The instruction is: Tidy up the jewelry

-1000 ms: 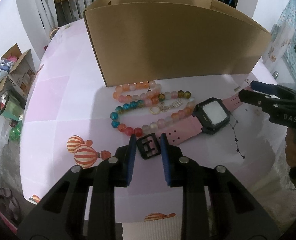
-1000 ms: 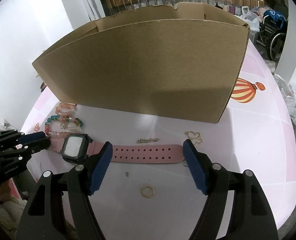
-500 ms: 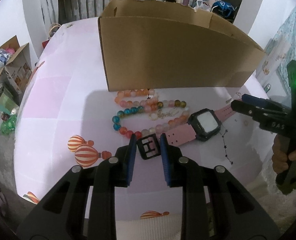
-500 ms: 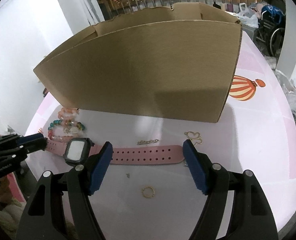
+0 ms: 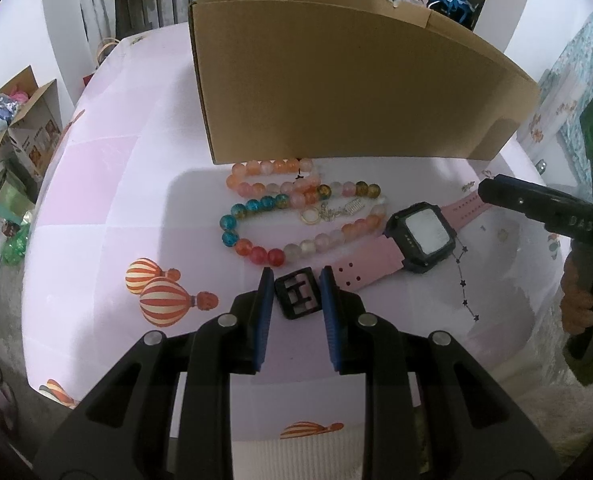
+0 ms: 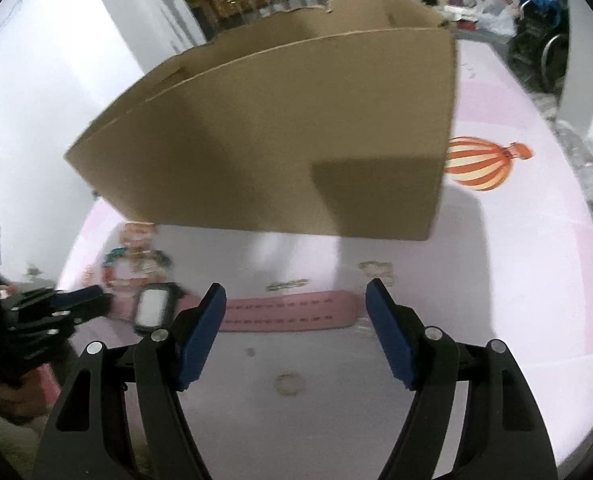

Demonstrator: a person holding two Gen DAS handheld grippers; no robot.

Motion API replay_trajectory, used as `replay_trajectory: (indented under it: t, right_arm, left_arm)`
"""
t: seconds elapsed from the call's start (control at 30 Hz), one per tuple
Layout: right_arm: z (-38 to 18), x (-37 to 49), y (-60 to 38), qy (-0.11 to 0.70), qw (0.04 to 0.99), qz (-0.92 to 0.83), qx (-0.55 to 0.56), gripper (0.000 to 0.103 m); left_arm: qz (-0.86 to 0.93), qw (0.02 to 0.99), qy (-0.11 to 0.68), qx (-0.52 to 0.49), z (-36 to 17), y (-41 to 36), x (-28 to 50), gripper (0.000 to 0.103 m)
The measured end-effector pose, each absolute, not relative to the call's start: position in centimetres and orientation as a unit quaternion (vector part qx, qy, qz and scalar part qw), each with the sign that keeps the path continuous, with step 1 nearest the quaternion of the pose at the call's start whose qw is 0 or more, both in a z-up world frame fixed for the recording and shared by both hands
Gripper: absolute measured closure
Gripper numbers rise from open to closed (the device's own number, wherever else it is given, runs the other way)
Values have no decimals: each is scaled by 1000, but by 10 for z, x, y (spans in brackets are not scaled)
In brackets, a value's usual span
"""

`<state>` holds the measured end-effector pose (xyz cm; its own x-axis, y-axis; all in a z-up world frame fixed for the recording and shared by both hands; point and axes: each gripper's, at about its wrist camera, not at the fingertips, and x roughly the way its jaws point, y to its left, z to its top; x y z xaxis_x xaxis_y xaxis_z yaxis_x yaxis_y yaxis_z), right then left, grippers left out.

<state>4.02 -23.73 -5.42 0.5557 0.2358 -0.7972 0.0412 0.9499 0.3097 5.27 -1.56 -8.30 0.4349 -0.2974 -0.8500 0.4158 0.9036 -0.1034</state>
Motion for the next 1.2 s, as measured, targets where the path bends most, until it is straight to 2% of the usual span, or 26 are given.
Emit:
replay_trajectory:
  t: [0.4,0.87,1.2]
  right_arm:
    - [-66,40,-245,456,824,136,307,33]
    - [-64,32,-238,455,828,137,298,33]
    - [-58,28,-238,444,832,146,298,52]
  left_arm:
    - [-211,845,488,60,-84,-19,50,81]
    - [-211,845,487,60,-84,-19,50,80]
    - [-210,845,487,61,-84,-19,50,80]
